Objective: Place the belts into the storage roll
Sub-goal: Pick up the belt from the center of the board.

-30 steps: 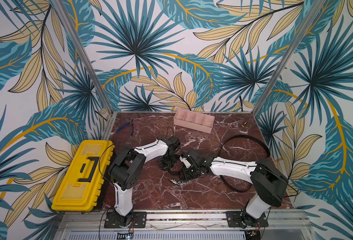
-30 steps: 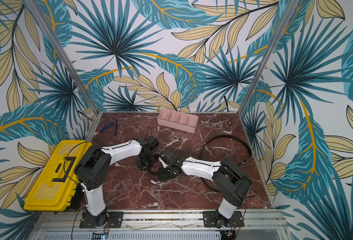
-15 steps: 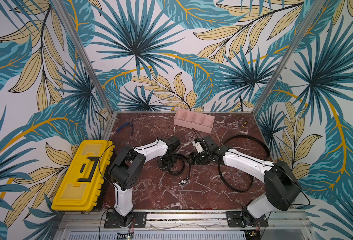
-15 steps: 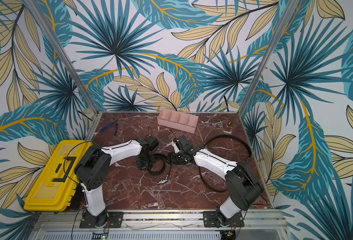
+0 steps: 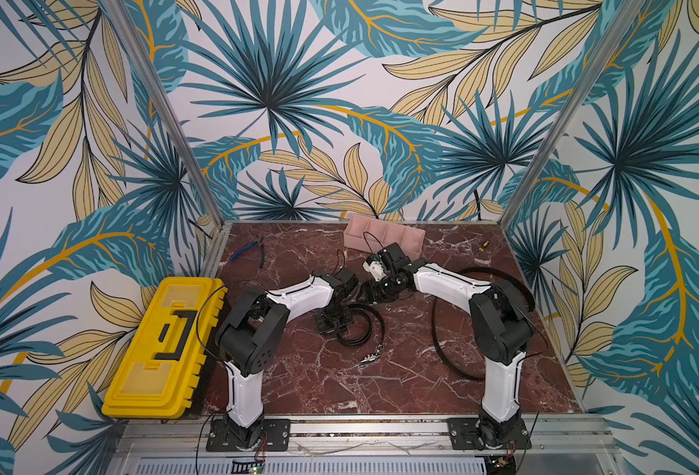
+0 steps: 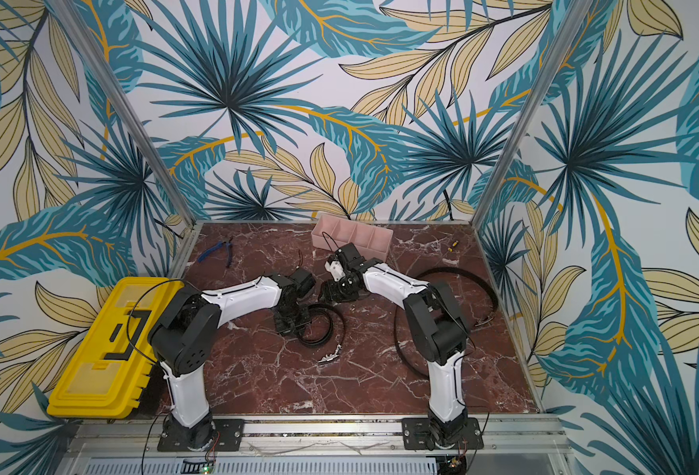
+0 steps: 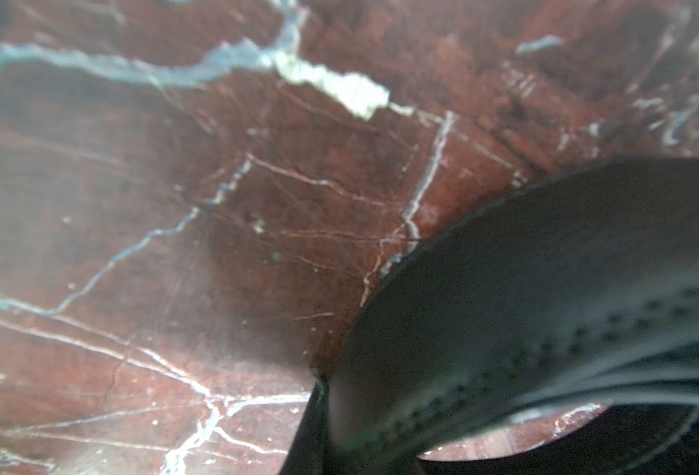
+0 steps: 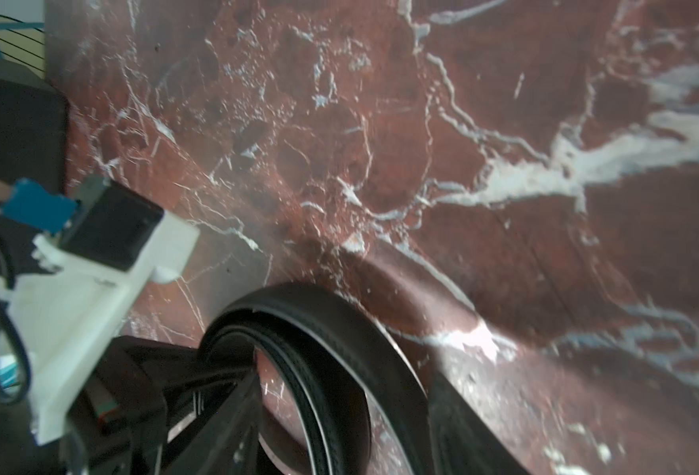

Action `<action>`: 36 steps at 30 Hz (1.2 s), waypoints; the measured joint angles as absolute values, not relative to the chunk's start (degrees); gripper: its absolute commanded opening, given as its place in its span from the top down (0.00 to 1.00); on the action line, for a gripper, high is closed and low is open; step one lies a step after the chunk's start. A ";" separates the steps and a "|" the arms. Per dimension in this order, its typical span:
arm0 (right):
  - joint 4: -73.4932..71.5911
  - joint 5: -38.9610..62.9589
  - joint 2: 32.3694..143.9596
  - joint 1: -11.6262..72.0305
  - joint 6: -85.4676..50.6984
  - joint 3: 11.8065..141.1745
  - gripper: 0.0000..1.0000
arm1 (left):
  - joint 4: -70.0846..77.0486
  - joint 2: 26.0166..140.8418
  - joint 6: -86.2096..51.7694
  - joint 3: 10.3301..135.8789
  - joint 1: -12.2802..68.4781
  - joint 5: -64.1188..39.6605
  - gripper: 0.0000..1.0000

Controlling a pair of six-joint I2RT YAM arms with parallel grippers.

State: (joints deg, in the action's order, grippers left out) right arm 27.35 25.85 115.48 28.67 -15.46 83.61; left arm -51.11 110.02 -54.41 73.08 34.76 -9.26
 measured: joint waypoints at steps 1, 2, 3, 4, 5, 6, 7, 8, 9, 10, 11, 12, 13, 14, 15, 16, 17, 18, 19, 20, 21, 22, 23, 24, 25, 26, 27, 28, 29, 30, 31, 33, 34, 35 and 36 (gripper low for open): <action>27.81 27.35 116.18 28.10 -15.03 84.27 0.35 | -51.29 110.15 -54.28 73.28 34.72 -9.32 1.00; 28.42 28.49 116.53 27.62 -14.50 84.60 0.35 | -51.48 110.28 -54.15 73.43 34.65 -9.47 1.00; 28.99 29.26 116.60 27.27 -14.11 84.62 0.35 | -51.64 110.39 -53.95 73.56 34.54 -9.67 1.00; 29.85 30.13 116.60 27.00 -13.63 84.60 0.35 | -51.77 110.50 -53.76 73.67 34.41 -9.93 1.00; 30.30 30.94 116.53 26.92 -13.19 84.44 0.35 | -51.86 110.56 -53.52 73.73 34.26 -10.24 1.00; 30.39 31.51 116.46 26.94 -12.88 84.01 0.35 | -51.94 110.61 -53.36 73.80 34.11 -10.50 1.00; 30.52 32.03 116.27 27.00 -12.53 83.24 0.35 | -52.03 110.67 -53.30 73.87 33.93 -10.79 1.00; 30.70 32.47 116.01 27.11 -12.16 82.02 0.35 | -52.07 110.74 -53.23 73.91 33.78 -11.07 1.00; 30.94 32.69 115.83 27.22 -11.92 81.03 0.34 | -52.14 110.78 -53.17 73.97 33.67 -11.31 1.00; 31.24 32.77 115.66 27.35 -11.77 79.88 0.34 | -52.18 110.85 -53.12 74.02 33.58 -11.53 1.00; 31.62 32.97 115.52 27.46 -11.68 78.76 0.34 | -52.27 110.91 -53.12 74.08 33.52 -11.68 1.00; 31.88 33.06 115.44 27.59 -11.57 77.87 0.34 | -52.34 110.96 -53.12 74.13 33.50 -11.77 1.00; 32.08 33.10 115.37 27.86 -11.51 76.93 0.34 | -52.40 111.00 -53.12 74.19 33.50 -11.81 1.00; 32.03 33.61 115.18 28.03 -11.53 76.42 0.34 | -52.42 111.02 -53.12 74.22 33.47 -11.84 1.00; 31.94 33.65 114.76 28.49 -11.55 75.96 0.34 | -52.49 111.11 -53.12 74.30 33.47 -11.84 1.00; 31.86 33.65 114.34 28.95 -11.55 75.50 0.34 | -52.64 111.24 -53.15 74.46 33.47 -11.86 1.00; 31.81 33.63 114.04 29.39 -11.77 75.13 0.33 | -52.82 111.35 -53.15 74.61 33.47 -11.86 1.00; 31.66 33.56 113.67 29.89 -12.01 74.72 0.34 | -53.12 111.53 -53.15 74.89 33.47 -11.86 1.00; 31.44 33.43 113.30 30.41 -12.38 74.19 0.34 | -53.43 111.72 -53.17 75.16 33.47 -11.86 1.00; 31.35 33.23 112.92 30.85 -12.80 73.73 0.34 | -53.71 111.90 -53.21 75.35 33.47 -11.86 1.00; 31.35 32.88 112.51 31.29 -13.37 73.38 0.36 | -53.95 112.03 -53.32 75.57 33.47 -11.84 1.00; 31.33 32.16 112.14 31.73 -14.09 73.14 0.37 | -54.08 112.09 -53.49 75.66 33.47 -11.81 1.00; 31.35 31.59 111.90 32.01 -14.55 73.06 0.39 | -54.08 112.09 -53.76 75.66 33.50 -11.81 1.00; 31.35 30.72 111.68 32.34 -15.40 73.06 0.42 | -54.08 112.09 -54.06 75.66 33.50 -11.77 1.00; 31.33 29.58 111.53 32.62 -16.34 73.06 0.44 | -54.06 112.07 -54.50 75.64 33.54 -11.66 1.00; 31.35 28.75 111.44 32.84 -16.99 73.06 0.46 | -54.04 112.07 -55.00 75.64 33.56 -11.60 1.00; 31.29 27.64 111.37 33.15 -17.98 73.06 0.50 | -54.02 112.07 -55.57 75.64 33.61 -11.57 1.00; 31.09 26.41 111.37 33.45 -19.27 72.97 0.52 | -53.98 112.05 -56.21 75.64 33.65 -11.53 1.00; 30.76 25.50 111.35 33.74 -20.27 72.79 0.55 | -53.91 112.03 -56.84 75.64 33.69 -11.51 1.00; 30.15 24.45 111.33 34.06 -21.78 72.47 0.58 | -53.87 112.03 -57.43 75.64 33.78 -11.42 1.00; 29.67 23.49 111.33 34.33 -23.05 72.12 0.59 | -53.84 112.03 -57.95 75.64 33.87 -11.42 1.00; 29.04 22.24 111.33 34.79 -25.06 71.75 0.59 | -53.78 112.03 -58.67 75.64 34.15 -11.14 1.00; 28.56 21.50 111.31 35.03 -25.98 71.75 0.60 | -53.76 112.03 -59.00 75.64 34.26 -10.96 1.00; 28.21 21.02 111.31 35.22 -26.74 71.75 0.61 | -53.74 112.03 -59.27 75.66 34.35 -10.83 1.00; 27.99 20.47 111.31 35.42 -27.49 71.75 0.62 | -53.74 112.03 -59.53 75.66 34.44 -10.70 1.00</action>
State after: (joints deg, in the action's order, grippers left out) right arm 27.99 20.47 111.31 35.42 -27.49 71.75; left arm -53.74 112.03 -59.53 75.66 34.44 -10.70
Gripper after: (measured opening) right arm 0.397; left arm 0.151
